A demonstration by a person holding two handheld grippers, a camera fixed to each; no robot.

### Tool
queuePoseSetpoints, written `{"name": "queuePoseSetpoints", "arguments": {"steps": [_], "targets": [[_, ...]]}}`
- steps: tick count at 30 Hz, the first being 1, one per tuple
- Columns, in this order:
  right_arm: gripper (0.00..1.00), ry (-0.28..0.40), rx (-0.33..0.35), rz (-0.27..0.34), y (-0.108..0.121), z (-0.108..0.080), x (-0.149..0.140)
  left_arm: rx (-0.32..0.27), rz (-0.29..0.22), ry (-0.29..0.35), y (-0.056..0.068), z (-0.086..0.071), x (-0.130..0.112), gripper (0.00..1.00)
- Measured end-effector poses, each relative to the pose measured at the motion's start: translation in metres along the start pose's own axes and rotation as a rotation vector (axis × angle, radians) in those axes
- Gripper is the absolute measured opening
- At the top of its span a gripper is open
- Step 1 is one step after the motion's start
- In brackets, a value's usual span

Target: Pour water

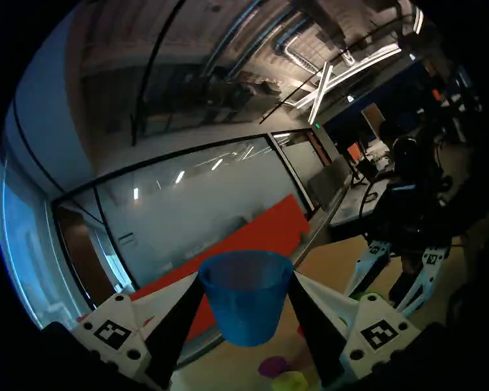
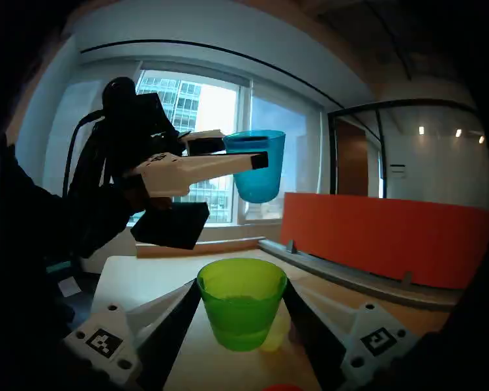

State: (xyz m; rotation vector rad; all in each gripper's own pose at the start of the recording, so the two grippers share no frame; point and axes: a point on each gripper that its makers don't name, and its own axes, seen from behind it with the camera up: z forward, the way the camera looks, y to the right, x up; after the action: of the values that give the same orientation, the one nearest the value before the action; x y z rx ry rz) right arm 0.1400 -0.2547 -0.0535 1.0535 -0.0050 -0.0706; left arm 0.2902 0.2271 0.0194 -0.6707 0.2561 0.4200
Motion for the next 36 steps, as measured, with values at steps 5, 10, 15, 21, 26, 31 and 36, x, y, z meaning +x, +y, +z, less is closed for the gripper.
{"name": "queuePoseSetpoints", "arguments": {"steps": [5, 10, 15, 21, 26, 31, 36], "targets": [[0.91, 0.003, -0.001, -0.002, -0.001, -0.001, 0.002, 0.004, -0.199, -0.011, -0.009, 0.003, -0.006, 0.86], [0.91, 0.009, -0.005, -0.005, -0.001, -0.002, 0.005, -0.015, -0.358, -0.003, -0.011, 0.003, -0.006, 0.86], [0.91, 0.009, -0.007, -0.005, 0.0, -0.002, 0.007, -0.022, -0.432, -0.016, -0.012, 0.003, -0.013, 0.86], [0.91, 0.001, -0.016, -0.014, 0.002, -0.005, 0.01, -0.014, -0.433, -0.031, -0.014, 0.0, -0.022, 0.86], [0.91, -0.007, -0.039, -0.01, 0.009, -0.012, 0.012, -0.016, -0.426, -0.051, -0.01, -0.009, -0.035, 0.86], [0.91, -0.018, -0.068, -0.01, 0.017, -0.02, 0.011, -0.013, -0.434, -0.075, -0.006, -0.016, -0.051, 0.86], [0.91, -0.032, -0.093, -0.016, 0.023, -0.031, 0.008, -0.006, -0.442, -0.099, -0.004, -0.024, -0.066, 0.86]]}}
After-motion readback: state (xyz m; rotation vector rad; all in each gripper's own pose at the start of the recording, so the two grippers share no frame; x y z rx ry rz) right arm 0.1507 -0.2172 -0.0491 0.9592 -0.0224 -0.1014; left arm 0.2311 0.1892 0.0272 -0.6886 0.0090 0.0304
